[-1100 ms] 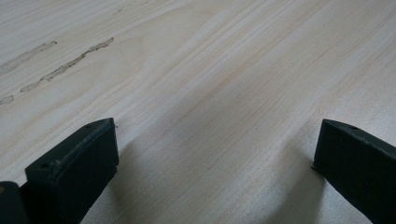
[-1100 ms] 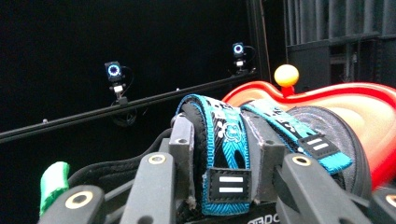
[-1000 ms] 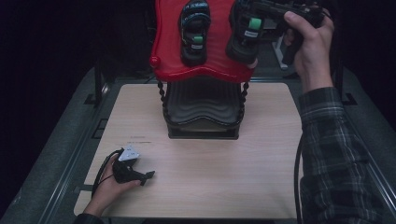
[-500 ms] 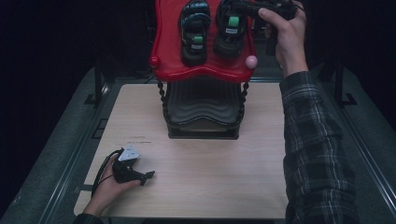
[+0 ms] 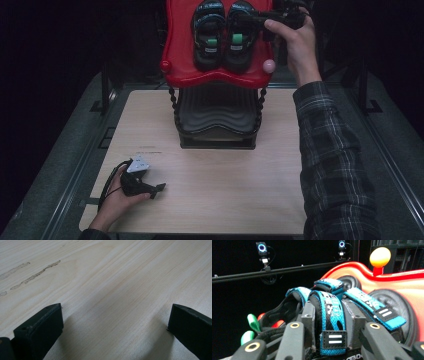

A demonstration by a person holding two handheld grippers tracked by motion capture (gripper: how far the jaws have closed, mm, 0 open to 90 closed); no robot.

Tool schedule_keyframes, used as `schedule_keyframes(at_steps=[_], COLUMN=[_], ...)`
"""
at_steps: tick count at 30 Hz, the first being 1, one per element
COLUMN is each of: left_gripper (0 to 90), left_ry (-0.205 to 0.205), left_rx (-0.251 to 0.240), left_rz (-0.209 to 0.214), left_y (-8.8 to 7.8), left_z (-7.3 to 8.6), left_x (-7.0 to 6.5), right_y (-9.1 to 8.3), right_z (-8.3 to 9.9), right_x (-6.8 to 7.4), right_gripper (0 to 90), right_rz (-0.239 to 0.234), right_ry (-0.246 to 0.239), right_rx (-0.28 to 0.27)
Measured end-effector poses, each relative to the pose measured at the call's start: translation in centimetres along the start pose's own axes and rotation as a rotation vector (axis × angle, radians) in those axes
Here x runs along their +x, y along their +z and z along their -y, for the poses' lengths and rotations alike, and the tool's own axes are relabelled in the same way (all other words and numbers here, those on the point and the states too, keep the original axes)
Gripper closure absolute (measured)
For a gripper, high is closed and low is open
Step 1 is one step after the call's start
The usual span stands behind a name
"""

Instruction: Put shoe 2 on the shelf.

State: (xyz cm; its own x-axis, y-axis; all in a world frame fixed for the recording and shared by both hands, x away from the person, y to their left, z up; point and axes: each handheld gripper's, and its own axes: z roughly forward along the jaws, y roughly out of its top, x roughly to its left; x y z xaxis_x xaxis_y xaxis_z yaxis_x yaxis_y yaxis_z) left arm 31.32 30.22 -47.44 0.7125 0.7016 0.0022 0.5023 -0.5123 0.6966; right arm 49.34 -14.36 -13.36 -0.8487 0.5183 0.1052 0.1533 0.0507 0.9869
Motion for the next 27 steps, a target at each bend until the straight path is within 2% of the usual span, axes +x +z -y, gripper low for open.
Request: schedule_keyframes(at_steps=[1, 3, 4, 6, 7, 8, 9, 11, 12, 18, 19, 21, 27], left_gripper=[0.0, 0.0, 0.0, 0.0, 0.0, 0.0, 0.0, 0.0, 0.0, 0.0, 0.0, 0.0, 0.0], left_ry=[-0.001, 0.000, 0.000, -0.001, 0.000, 0.000, 0.000, 0.000, 0.001, -0.002, -0.002, -0.003, -0.002], left_rx=[-0.001, -0.001, -0.001, -0.001, -0.001, -0.001, 0.001, 0.000, 0.000, -0.001, -0.001, -0.001, -0.001], left_rz=[0.001, 0.001, 0.001, 0.001, 0.001, 0.001, 0.002, 0.001, 0.000, -0.002, -0.002, -0.002, -0.002], left_y=[0.0, 0.0, 0.0, 0.0, 0.0, 0.0, 0.0, 0.0, 0.0, 0.0, 0.0, 0.0, 0.0], left_z=[0.0, 0.0, 0.0, 0.0, 0.0, 0.0, 0.0, 0.0, 0.0, 0.0, 0.0, 0.0, 0.0], left_x=[0.0, 0.0, 0.0, 0.0, 0.0, 0.0, 0.0, 0.0, 0.0, -0.1, -0.1, -0.1, -0.1], right_y=[0.0, -0.1, -0.6, -0.9, -2.0, -2.0, -3.1, -3.6, -4.9, -7.5, -7.5, -8.6, -9.6], right_z=[0.3, 0.5, 0.6, 0.5, 0.5, 0.5, 0.5, 0.6, 0.9, 2.2, 2.2, 3.2, 4.7], right_x=[0.2, 0.3, 0.3, 0.4, 0.6, 0.6, 0.8, 0.9, 1.0, 1.5, 1.5, 1.7, 2.2], right_gripper=[54.8, 51.3, 42.3, 40.2, 36.3, 36.3, 32.6, 31.6, 29.0, 24.0, 24.0, 23.5, 22.4], right_rz=[0.004, 0.004, -0.005, 0.001, 0.022, 0.022, 0.054, 0.063, 0.082, 0.120, 0.120, 0.142, 0.162], right_ry=[0.007, 0.006, 0.028, 0.027, 0.019, 0.019, 0.011, 0.012, 0.018, 0.022, 0.022, 0.032, 0.036], right_rx=[0.013, 0.006, -0.018, -0.019, -0.020, -0.020, -0.018, -0.018, -0.022, 0.002, 0.002, 0.005, 0.020])
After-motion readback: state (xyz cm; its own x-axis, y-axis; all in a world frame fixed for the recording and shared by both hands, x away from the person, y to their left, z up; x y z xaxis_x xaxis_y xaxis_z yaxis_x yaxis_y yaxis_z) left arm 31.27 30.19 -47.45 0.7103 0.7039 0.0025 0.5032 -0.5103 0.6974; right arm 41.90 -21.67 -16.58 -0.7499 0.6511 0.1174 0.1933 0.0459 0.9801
